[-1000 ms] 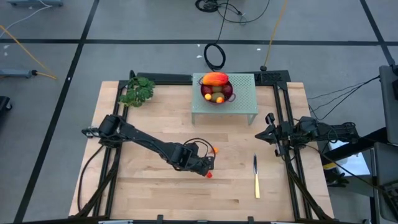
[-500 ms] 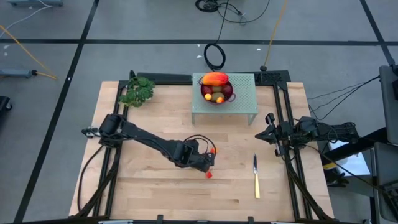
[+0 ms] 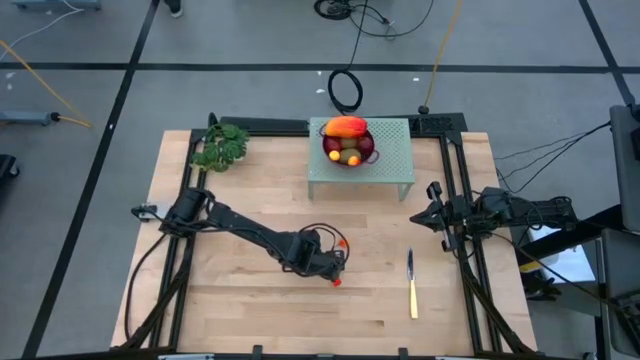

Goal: Pick & Place Fruit
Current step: Put the pear into the strainer bowl on the shelf

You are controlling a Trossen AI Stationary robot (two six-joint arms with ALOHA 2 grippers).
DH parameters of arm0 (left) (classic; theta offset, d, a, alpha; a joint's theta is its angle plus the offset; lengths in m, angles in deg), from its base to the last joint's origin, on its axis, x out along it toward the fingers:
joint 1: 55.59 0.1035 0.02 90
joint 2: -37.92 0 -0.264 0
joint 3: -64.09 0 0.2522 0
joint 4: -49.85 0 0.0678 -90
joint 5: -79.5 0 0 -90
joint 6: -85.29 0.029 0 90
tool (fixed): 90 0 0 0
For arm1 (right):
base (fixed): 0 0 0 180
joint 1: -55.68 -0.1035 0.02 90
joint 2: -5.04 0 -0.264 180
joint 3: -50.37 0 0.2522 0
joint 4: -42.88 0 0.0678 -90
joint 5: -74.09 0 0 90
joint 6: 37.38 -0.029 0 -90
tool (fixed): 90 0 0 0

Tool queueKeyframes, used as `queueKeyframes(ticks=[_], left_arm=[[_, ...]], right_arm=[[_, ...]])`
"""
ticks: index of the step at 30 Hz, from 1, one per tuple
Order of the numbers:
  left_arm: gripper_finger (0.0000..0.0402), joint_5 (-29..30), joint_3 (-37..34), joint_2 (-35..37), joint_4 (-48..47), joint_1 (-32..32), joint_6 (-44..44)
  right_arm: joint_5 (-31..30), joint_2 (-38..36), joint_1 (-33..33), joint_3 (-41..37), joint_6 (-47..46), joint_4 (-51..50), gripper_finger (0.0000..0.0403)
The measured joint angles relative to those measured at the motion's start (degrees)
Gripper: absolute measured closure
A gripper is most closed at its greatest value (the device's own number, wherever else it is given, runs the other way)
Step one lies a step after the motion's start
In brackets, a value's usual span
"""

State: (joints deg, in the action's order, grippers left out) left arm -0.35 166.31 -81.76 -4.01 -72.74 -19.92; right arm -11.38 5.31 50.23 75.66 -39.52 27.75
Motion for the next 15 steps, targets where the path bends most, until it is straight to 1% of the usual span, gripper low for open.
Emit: queueKeyframes(ticks=[15], left_arm=[[0.0137,0.4,0.0,-0.4,-0.2,0.6,1.4]], right_arm=[[-0.2,0.0,0.0,0.0,0.3,0.0,0.0403]])
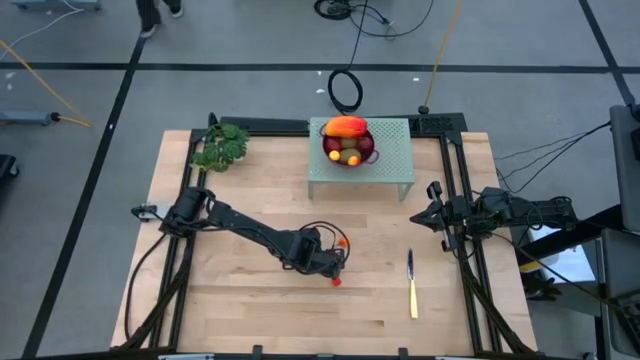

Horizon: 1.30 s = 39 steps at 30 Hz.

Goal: Pick & Place Fruit
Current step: Put the pear into the strainer bowl on the shelf

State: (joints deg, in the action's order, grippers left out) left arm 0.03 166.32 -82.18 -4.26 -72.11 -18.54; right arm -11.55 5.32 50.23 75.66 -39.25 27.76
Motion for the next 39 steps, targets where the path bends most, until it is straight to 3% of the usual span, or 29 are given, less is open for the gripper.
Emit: queueKeyframes(ticks=[8,17,32,39], left_arm=[[0.0137,-3.4,0.0,-2.4,1.6,0.0,-1.2],[0.0143,-2.6,0.1,-2.5,1.3,0.4,-1.5],[0.0279,-0.8,0.0,-2.6,0.6,0.4,-1.4],[0.0287,0.1,0.0,-2.6,0.8,0.4,-1.4]], right_arm=[[-0.1,0.0,0.0,0.0,0.2,-0.2,0.0403],[0.0,0.0,0.0,0.0,1.1,-0.2,0.0403],[0.0,0.0,0.0,0.0,1.0,-0.2,0.0403],[0.0,0.0,0.0,0.0,1.0,-0.2,0.0403]])
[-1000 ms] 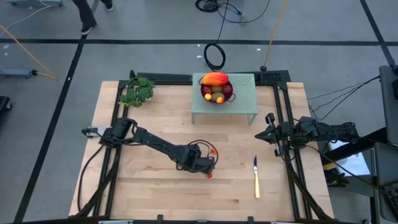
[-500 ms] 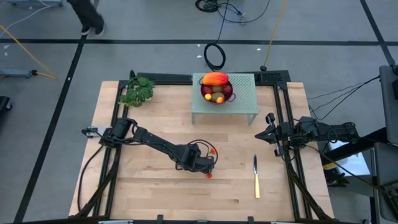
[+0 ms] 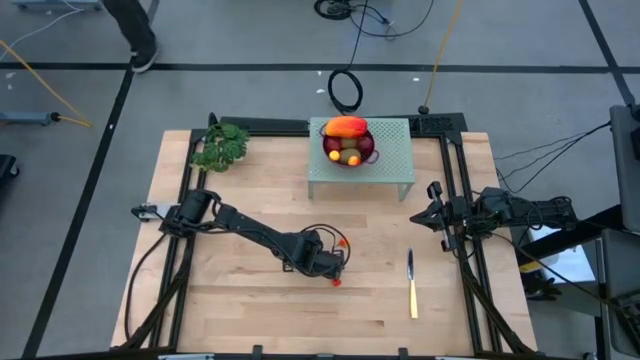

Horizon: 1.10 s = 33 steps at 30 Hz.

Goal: Pick & Place Fruit
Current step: Put the pear into the strainer bowl on the shelf

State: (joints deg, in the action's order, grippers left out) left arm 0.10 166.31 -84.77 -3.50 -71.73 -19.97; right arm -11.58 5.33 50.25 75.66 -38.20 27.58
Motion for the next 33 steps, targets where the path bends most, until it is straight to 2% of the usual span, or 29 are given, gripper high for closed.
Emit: queueKeyframes(ticks=[4,7,18,26,33], left_arm=[[0.0283,1.3,0.0,0.1,1.3,0.0,0.2],[0.029,4.5,-0.1,0.8,5.1,0.2,1.7],[0.0286,15.8,-0.1,10.2,9.9,0.4,11.5],[0.0285,29.2,0.0,16.7,17.4,0.8,24.8],[0.0284,32.0,0.0,20.8,26.2,3.8,41.9]], right_arm=[[0.0,0.0,0.0,0.0,0.0,0.0,0.0403],[0.0,0.0,0.0,0.0,0.0,0.0,0.0403],[0.0,0.0,0.0,0.0,0.0,0.0,0.0403],[0.0,0.0,0.0,0.0,0.0,0.0,0.0403],[0.1,0.0,0.0,0.0,0.0,0.0,0.0403]])
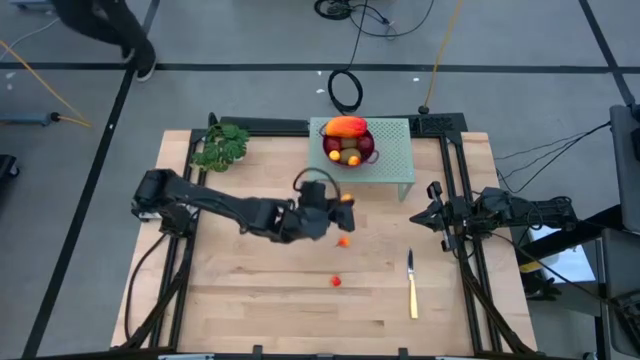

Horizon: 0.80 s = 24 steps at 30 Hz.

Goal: Pick & Place Fruit
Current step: Put the pear into the strainer bowl on the shelf

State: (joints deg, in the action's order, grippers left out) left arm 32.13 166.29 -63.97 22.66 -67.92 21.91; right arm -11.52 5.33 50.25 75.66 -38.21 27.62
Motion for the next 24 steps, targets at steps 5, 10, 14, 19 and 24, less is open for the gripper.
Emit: queueKeyframes(ticks=[5,10,14,19,24], left_arm=[[0.0284,-0.8,0.0,1.2,6.3,4.0,11.3],[0.0284,-5.1,0.0,1.5,8.2,8.5,16.6],[0.0284,-9.7,0.0,1.4,8.0,12.0,16.8],[0.0284,-12.5,0.0,1.4,8.0,15.7,17.3],[0.0284,-15.4,0.0,1.5,7.6,18.9,20.2]], right_arm=[[-0.1,0.0,0.0,0.0,0.0,0.0,0.0403],[-0.1,0.0,0.0,0.0,0.0,0.0,0.0403],[-0.1,0.0,0.0,0.0,0.0,0.0,0.0403],[-0.1,0.0,0.0,0.0,0.0,0.0,0.0403],[-0.1,0.0,0.0,0.0,0.0,-0.1,0.0403]])
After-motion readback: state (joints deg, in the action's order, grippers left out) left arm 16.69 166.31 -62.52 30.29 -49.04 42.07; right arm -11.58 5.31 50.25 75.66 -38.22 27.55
